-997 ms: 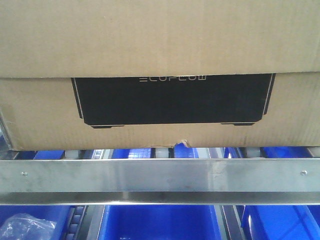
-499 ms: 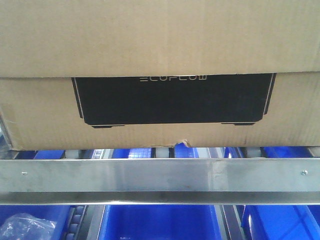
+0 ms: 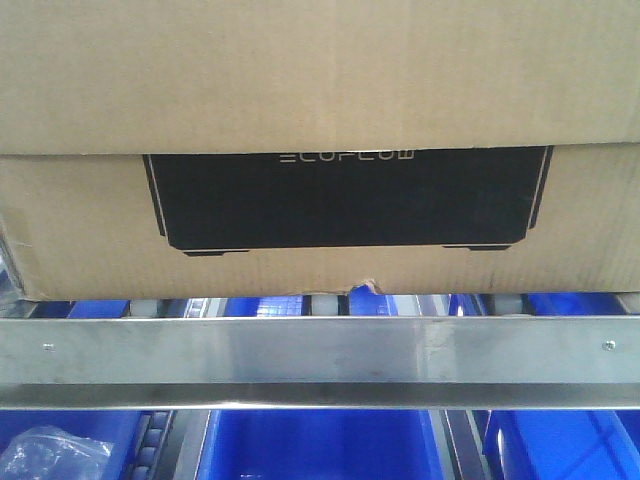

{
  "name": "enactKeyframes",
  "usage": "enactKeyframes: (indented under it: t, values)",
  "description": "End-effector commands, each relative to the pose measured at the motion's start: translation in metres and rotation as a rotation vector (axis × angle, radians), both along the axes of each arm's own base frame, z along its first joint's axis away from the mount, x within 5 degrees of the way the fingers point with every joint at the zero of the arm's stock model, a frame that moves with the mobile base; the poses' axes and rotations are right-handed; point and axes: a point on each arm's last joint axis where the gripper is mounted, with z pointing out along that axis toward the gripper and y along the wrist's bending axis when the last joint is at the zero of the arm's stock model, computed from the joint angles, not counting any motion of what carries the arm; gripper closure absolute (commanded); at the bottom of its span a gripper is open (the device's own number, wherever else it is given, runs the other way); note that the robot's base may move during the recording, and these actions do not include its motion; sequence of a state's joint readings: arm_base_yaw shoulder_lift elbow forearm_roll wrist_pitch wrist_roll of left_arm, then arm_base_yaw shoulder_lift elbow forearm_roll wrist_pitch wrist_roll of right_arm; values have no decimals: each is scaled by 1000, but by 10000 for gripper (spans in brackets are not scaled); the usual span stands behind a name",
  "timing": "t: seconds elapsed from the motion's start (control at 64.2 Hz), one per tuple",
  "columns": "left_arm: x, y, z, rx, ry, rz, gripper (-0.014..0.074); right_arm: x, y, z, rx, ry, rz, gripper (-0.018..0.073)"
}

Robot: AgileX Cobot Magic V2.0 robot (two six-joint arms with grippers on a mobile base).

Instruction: Grab box from left shelf to table start

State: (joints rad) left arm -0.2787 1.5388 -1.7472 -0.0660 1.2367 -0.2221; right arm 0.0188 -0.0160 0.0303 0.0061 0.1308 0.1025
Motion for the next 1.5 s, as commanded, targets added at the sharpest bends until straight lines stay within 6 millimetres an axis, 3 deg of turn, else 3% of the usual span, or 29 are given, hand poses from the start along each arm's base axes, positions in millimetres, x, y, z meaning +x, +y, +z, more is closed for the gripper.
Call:
enactKeyframes:
  t: [0.0, 0.467, 0.95, 1.48]
  values:
    - [-5, -5, 17, -50, -83, -5, 299, -1, 0, 14, -10, -112, -6, 503]
    - [5, -8, 0, 2, -22, 2, 318, -1, 0, 14, -10, -112, -6, 503]
    - [2, -7, 0, 7, -10, 1, 701, -1, 0, 14, -10, -112, -6, 503]
    - [-17, -2, 19, -21, -62, -2, 699, -1, 0, 14, -10, -112, -6, 503]
